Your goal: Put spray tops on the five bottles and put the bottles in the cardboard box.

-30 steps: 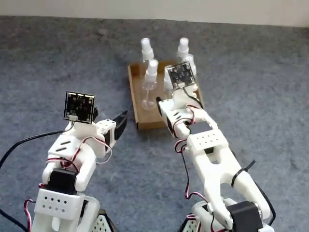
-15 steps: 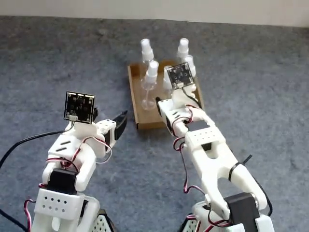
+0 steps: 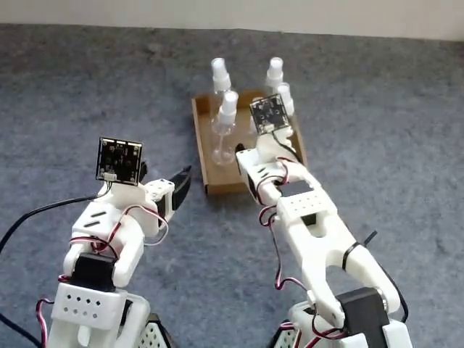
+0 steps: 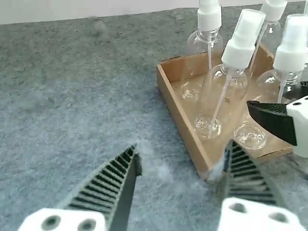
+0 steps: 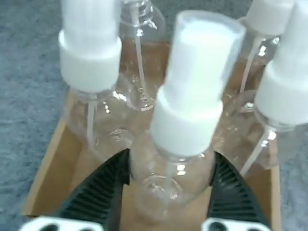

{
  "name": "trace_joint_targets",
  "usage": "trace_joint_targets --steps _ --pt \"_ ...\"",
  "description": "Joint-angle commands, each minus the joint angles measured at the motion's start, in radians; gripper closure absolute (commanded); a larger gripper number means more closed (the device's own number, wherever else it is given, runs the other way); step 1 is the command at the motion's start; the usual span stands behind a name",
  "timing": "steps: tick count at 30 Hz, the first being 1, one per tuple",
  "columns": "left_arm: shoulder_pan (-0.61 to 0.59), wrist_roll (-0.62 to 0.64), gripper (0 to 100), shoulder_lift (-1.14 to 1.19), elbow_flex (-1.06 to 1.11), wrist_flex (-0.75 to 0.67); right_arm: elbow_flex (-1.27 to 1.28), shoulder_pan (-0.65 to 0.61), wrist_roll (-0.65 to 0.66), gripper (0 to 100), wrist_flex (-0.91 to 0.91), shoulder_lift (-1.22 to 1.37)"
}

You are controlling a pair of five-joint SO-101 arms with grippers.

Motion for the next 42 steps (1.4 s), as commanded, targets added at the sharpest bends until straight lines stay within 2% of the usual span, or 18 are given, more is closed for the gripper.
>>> trace_joint_targets --steps 1,19,26,32,42 --pt "-0.008 0.008 78 -0.007 -0.012 0.0 -0.013 0.01 0.008 81.2 -0.004 0.001" --pt "-0.008 0.008 78 -0.007 -0.012 0.0 -0.091 -0.03 0.006 81.0 0.163 -0.096" --pt "-0.008 0.008 78 -0.007 -0.012 0.0 -0.133 -0.03 -0.015 80.9 0.173 -0.122" --pt "-0.008 0.008 78 -0.007 -0.012 0.0 -0.128 -0.031 -0.032 70.8 0.174 -0.124" --pt "-0.008 0.008 78 -0.007 -0.01 0.0 -0.13 -0.028 -0.032 70.6 0.174 -0.13"
